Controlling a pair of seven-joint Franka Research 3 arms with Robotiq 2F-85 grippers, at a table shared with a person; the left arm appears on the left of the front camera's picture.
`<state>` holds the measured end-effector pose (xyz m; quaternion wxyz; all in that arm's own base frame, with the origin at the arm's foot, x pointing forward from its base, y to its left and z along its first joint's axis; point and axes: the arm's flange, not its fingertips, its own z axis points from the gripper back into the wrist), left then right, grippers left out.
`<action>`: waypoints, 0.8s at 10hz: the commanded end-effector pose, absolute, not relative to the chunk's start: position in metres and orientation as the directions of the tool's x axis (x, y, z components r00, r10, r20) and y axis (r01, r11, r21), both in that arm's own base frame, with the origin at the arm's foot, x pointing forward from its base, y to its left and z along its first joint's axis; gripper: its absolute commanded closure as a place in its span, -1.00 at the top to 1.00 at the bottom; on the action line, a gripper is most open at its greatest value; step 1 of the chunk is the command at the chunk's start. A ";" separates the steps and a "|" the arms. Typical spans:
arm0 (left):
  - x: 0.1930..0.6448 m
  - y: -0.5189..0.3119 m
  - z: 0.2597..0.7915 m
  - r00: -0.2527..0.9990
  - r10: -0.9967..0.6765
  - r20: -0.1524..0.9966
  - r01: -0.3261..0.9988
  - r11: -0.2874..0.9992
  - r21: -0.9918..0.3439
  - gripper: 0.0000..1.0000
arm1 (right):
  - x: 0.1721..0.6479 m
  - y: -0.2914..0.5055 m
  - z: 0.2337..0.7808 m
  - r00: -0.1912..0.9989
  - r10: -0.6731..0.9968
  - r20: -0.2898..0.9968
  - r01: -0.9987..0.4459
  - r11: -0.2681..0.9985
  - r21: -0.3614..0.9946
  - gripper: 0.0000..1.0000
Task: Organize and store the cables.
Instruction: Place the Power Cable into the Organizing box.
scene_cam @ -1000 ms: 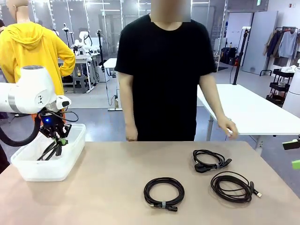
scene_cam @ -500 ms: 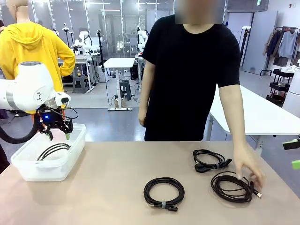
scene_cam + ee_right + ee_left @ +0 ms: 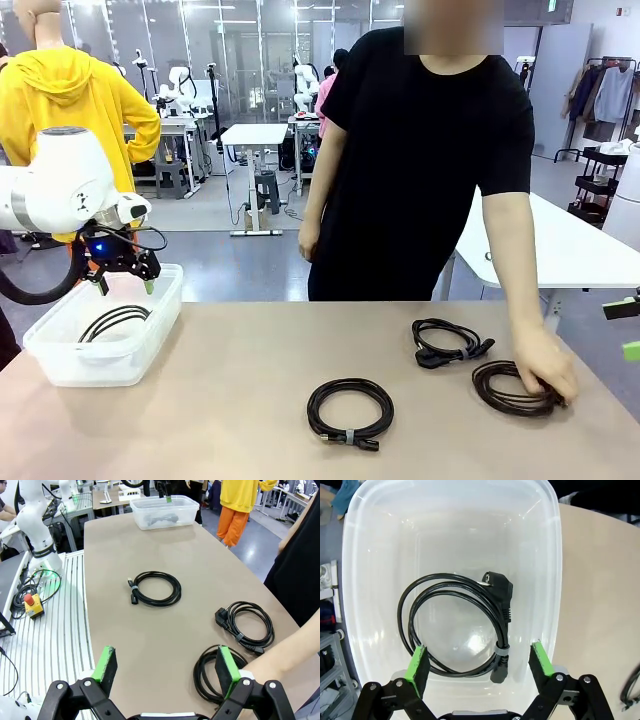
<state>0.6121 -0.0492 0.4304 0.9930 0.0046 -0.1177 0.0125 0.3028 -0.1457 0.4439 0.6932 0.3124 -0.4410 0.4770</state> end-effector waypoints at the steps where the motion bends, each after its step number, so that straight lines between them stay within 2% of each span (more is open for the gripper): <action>1: 0.616 -0.047 0.430 0.970 0.027 0.241 -0.030 0.999 0.009 1.00 | 0.304 -0.146 0.444 0.134 0.379 0.916 -0.938 0.346 -0.006 1.00; 8: 0.613 -0.048 0.430 0.972 0.025 0.233 -0.028 1.000 0.006 0.99 | 0.304 -0.146 0.444 0.134 0.379 0.916 -0.938 0.346 -0.006 1.00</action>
